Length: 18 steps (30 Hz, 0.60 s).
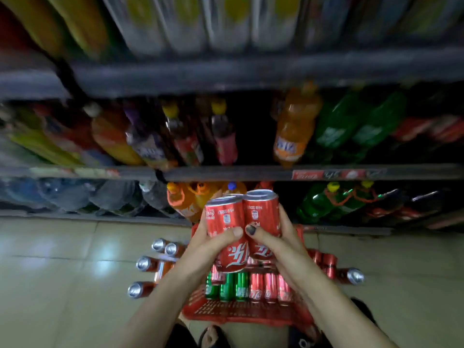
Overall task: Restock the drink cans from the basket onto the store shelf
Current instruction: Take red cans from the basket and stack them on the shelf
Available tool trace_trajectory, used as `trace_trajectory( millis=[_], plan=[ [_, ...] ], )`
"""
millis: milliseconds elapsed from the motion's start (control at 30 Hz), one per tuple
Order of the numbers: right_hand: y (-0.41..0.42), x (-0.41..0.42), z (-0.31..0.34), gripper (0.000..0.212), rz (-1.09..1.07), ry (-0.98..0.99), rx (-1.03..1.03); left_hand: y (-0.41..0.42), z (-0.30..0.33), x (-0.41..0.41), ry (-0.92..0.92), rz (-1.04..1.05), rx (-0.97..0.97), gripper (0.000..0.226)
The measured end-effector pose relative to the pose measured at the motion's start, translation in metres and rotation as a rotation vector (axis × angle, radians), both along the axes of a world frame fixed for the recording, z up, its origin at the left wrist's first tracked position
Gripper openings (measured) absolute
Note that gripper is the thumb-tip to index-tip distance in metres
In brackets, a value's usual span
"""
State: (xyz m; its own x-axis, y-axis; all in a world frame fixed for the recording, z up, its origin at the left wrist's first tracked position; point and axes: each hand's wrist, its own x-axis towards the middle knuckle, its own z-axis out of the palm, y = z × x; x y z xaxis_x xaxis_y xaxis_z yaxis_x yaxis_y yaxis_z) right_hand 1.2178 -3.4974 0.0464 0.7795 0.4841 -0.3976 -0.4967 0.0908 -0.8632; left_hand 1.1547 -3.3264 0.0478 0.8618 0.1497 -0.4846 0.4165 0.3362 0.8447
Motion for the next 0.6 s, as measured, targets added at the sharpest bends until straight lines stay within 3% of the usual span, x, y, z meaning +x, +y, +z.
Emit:
trace_trajectory(
  millis=[367,600],
  plan=[
    [-0.061,0.038,0.483,0.072,-0.096,-0.527,0.189,-0.055,0.492,0.049,-0.538,-0.104,0.21,0.132],
    [-0.096,0.07,0.677,0.071,-0.163,-0.829,0.235,-0.089,0.691,0.087,-0.862,-0.171,0.297,0.12]
  ],
)
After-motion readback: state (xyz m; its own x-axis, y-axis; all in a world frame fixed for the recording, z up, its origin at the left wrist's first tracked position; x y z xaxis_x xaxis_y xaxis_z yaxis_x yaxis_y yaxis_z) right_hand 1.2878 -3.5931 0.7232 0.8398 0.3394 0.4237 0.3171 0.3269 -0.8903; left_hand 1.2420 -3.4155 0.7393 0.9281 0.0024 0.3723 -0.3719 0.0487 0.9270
